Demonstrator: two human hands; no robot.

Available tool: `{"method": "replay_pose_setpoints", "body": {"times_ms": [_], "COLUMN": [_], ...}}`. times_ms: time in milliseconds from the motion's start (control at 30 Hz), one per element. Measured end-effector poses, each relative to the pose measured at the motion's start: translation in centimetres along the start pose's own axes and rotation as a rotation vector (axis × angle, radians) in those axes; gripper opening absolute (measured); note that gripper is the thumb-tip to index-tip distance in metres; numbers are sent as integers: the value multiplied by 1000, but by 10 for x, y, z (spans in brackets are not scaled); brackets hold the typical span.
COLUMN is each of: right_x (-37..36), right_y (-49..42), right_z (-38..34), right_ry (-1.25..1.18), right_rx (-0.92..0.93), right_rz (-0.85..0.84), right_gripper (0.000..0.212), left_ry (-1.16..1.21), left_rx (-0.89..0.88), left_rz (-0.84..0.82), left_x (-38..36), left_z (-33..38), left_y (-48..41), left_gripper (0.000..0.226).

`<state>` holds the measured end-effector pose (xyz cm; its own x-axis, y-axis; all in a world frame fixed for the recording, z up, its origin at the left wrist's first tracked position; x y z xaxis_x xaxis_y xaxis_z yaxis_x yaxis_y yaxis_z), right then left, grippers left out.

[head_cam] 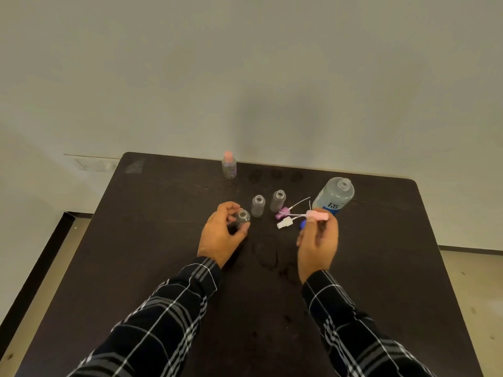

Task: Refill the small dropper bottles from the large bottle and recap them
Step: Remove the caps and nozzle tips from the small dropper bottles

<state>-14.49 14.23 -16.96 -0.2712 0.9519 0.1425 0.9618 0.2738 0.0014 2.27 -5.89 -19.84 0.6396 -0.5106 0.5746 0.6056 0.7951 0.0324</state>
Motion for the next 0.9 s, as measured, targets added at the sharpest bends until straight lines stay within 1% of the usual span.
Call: {"method": "replay_pose_setpoints", "body": {"times_ms": [67, 133, 267, 367, 467, 600, 667, 733, 800, 900], "right_x": [7, 2, -8, -15, -22, -26, -27, -27, -24, -20], "right_y": [2, 4, 12, 18, 21, 17, 16, 15, 15, 13], "right_z": [13, 32, 63, 66, 66, 65, 65, 64, 62, 59], "right_ry": [12, 53, 118, 231, 348, 498, 566, 610, 626, 641], "right_rx": [-81, -174, -365, -358, -318, -263, -242, -225, -215, -188], "right_rz": [45, -2, -52, -136, -220, -278, -294, -313, -318, -317], "right_gripper": [24, 20, 21, 22, 23, 22, 25, 33, 43, 45], "left_ry": [-7, -1, -20, -24, -43, -67, -79, -99, -140, -137], "left_rx": [-8, -16, -4, 38, 57, 97, 109, 83, -5, -178], "left_rz": [19, 25, 45, 63, 46, 15, -15, -35, -24, 105], "left_x": [4, 3, -1, -3, -9, -15, -18, -17, -7, 25], "left_z": [0, 2, 6, 3, 0, -10, -14, -13, -6, 11], "left_y": [-3, -6, -15, -19, -22, -21, -21, -18, -13, -11], "left_gripper": [52, 55, 56, 60, 64, 74, 81, 85, 78, 56]}}
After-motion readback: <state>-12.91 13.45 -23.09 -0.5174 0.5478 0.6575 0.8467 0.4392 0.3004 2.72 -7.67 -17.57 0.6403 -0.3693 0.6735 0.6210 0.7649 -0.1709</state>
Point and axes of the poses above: each hand's wrist, its own y-axis away from the middle knuckle, its own x-axis out of the back of the hand, z = x × y, the point moved 10 cm from there along -y, towards the middle knuckle, and after that the axes turned 1 degree about z, right-handed, at the moved point
